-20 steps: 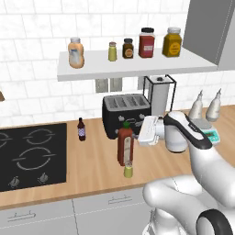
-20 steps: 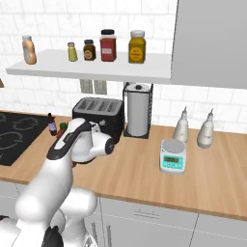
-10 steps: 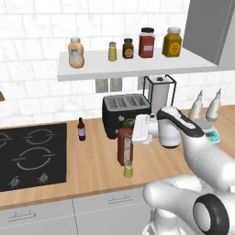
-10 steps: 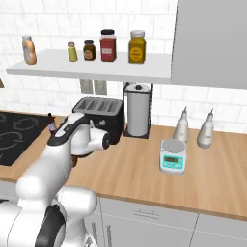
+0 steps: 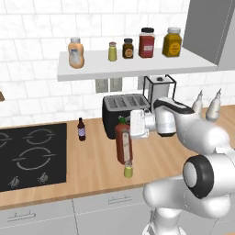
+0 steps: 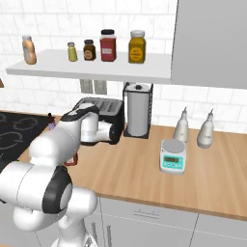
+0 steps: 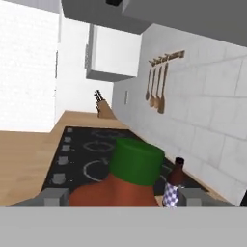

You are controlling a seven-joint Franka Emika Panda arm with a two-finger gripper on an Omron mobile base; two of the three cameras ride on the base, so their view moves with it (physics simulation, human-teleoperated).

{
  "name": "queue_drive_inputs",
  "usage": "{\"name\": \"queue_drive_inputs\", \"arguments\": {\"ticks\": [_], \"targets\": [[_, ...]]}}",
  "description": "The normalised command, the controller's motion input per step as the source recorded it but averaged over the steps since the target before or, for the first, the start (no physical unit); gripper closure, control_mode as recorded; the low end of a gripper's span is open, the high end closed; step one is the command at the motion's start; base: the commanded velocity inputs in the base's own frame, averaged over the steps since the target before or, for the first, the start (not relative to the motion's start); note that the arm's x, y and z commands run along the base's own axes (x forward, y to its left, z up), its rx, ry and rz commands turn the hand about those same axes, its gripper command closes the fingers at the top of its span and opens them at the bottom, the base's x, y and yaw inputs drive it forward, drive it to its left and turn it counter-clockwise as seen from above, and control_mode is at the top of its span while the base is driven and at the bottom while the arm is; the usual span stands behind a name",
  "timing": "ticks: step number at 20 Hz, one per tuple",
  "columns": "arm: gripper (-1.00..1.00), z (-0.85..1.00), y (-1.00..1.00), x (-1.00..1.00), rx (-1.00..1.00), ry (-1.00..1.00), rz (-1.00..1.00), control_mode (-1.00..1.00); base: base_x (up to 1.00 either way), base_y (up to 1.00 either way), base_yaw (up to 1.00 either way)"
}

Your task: Put the shaker and condiment bottle from the counter next to their counterparts in the cabinet.

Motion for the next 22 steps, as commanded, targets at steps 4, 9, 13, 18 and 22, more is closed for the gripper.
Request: {"name": "queue_drive_inputs", "arguments": {"ticks": [4, 9, 13, 18, 22], "targets": [[1.00, 0.00, 0.00, -0.22, 0.00, -0.06, 0.18, -1.00, 0.00, 0.00, 0.00], [1.00, 0.04, 0.00, -0.28, 0.00, -0.08, 0.15, -1.00, 0.00, 0.00, 0.00], [1.00, 0.26, 0.00, -0.04, 0.01, -0.14, 0.06, -1.00, 0.00, 0.00, 0.00], [1.00, 0.34, 0.00, 0.00, 0.04, -0.13, 0.00, -1.00, 0.00, 0.00, 0.00], [1.00, 0.39, 0.00, 0.00, 0.04, -0.05, -0.01, -1.00, 0.00, 0.00, 0.00]]}}
